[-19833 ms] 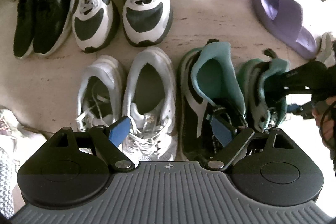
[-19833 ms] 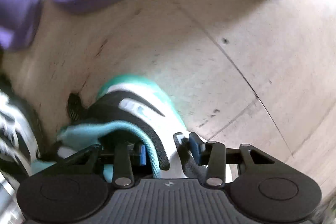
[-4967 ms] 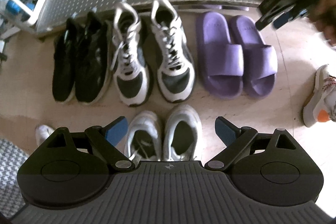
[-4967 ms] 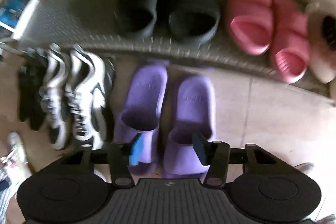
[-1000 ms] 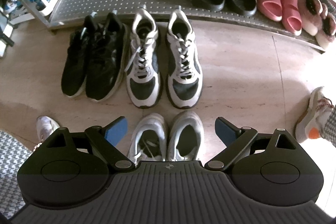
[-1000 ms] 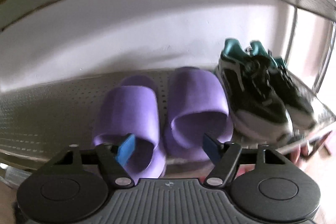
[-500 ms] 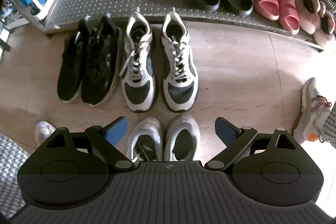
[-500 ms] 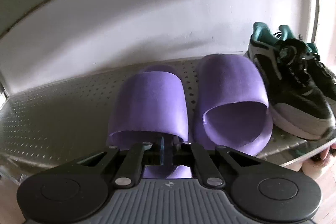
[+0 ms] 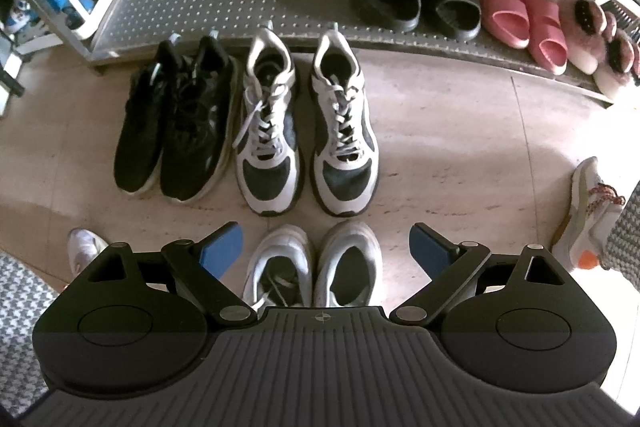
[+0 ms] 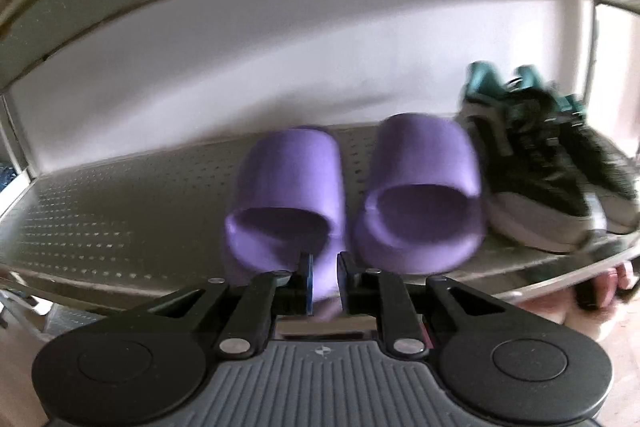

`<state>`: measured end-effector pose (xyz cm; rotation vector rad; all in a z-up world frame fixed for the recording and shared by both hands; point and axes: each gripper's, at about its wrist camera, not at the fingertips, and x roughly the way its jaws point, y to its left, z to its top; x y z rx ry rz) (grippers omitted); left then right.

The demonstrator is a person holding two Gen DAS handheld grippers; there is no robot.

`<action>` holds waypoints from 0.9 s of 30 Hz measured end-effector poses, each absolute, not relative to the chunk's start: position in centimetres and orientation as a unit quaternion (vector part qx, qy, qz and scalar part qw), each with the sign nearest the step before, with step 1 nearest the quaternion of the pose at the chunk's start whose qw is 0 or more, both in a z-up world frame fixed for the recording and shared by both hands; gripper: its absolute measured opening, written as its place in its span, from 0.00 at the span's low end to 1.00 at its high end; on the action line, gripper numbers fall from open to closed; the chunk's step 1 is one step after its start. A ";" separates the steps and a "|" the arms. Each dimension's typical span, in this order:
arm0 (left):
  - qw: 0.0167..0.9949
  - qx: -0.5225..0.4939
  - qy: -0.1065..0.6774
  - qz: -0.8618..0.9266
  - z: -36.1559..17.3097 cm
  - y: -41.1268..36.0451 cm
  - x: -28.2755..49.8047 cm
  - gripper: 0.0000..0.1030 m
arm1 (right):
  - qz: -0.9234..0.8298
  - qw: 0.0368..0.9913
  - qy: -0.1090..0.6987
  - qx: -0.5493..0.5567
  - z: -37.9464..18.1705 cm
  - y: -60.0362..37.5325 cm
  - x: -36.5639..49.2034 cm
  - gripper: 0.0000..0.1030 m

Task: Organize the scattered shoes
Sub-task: 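Open the right gripper and withdraw it from the purple slides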

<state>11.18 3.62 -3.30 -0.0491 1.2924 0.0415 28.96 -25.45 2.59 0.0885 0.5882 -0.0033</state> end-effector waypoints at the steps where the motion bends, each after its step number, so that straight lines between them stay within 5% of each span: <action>1: 0.797 -0.023 0.603 0.021 -3.4 3.6 11.2 0.91 | -0.007 0.954 0.296 0.052 2.7 -26.2 29.2 0.17; 21: 0.795 -0.021 0.606 0.012 -3.7 3.0 12.2 0.91 | -0.001 0.892 0.446 -0.068 2.9 -27.7 35.4 0.20; 27: 0.798 -0.030 0.602 0.014 -3.3 3.2 12.3 0.91 | 0.063 0.923 0.379 0.012 6.8 -28.8 30.5 0.29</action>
